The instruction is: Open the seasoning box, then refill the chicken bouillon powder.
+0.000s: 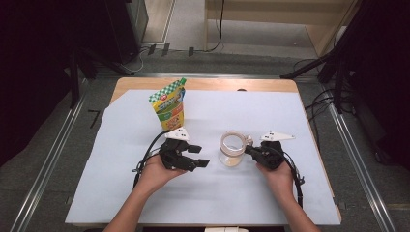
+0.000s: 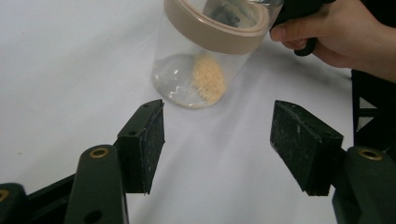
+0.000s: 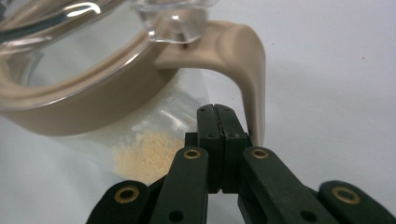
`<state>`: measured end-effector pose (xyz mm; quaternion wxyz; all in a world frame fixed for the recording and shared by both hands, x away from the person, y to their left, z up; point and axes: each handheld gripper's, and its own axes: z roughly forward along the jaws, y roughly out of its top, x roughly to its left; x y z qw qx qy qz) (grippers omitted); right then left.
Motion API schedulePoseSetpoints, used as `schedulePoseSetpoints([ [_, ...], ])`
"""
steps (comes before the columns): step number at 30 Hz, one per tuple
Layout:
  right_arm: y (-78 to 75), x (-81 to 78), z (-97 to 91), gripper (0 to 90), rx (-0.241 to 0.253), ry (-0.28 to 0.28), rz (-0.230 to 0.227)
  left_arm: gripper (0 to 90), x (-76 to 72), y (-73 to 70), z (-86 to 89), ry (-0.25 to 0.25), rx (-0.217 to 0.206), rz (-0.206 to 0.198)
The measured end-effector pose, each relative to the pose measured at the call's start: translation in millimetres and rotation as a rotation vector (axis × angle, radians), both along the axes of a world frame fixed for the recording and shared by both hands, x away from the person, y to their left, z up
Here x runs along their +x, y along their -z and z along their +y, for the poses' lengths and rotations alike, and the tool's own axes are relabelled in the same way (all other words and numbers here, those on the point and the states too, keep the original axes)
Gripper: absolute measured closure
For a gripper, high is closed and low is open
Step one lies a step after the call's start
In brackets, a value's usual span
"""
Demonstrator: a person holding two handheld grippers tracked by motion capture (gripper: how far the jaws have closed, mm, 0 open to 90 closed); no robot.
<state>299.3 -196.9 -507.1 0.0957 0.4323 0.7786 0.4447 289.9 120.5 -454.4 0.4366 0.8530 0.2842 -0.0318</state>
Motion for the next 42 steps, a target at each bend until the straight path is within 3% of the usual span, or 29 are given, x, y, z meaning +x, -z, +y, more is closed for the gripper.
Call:
schedulePoseSetpoints([
  [5,-4.7,-2.9,-0.1,90.0,-0.03,-0.011,-0.032,32.2,3.6,-3.6,-3.8,0.012,0.024,-0.004],
  [8,-9.6,-5.2,-5.4,90.0,-0.05,-0.017,-0.034,30.8,9.0,-8.6,-8.2,0.033,-0.007,0.008],
  [10,-11.4,-5.9,-7.9,90.0,-0.045,-0.02,-0.03,29.4,10.6,-9.6,-9.7,0.039,-0.012,0.013],
  [11,-15.5,-7.8,-13.1,90.0,-0.043,-0.03,-0.026,28.1,13.7,-11.7,-13.9,0.046,0.01,0.011],
  [13,-19.2,-9.8,-17.7,90.0,-0.033,-0.024,-0.032,27.0,15.0,-13.1,-15.7,0.051,0.014,0.005],
  [16,-23.0,-8.4,-23.9,90.0,-0.025,-0.015,-0.03,23.6,23.7,-17.3,-21.1,0.088,-0.024,0.041],
  [21,-25.0,-3.0,-27.7,90.0,-0.053,-0.008,-0.035,18.9,30.6,-18.8,-30.9,0.086,0.024,0.012],
  [26,-25.0,5.0,-38.3,90.0,-0.039,0.011,-0.031,17.3,36.6,-18.6,-38.5,0.085,0.026,-0.009],
  [30,-17.4,13.4,-32.6,90.0,-0.027,0.004,-0.013,12.0,38.7,-13.1,-47.6,0.067,0.034,-0.04],
  [42,-8.9,22.6,-22.7,90.0,-0.036,-0.01,0.02,9.6,42.5,5.1,-74.4,0.109,0.063,-0.075],
])
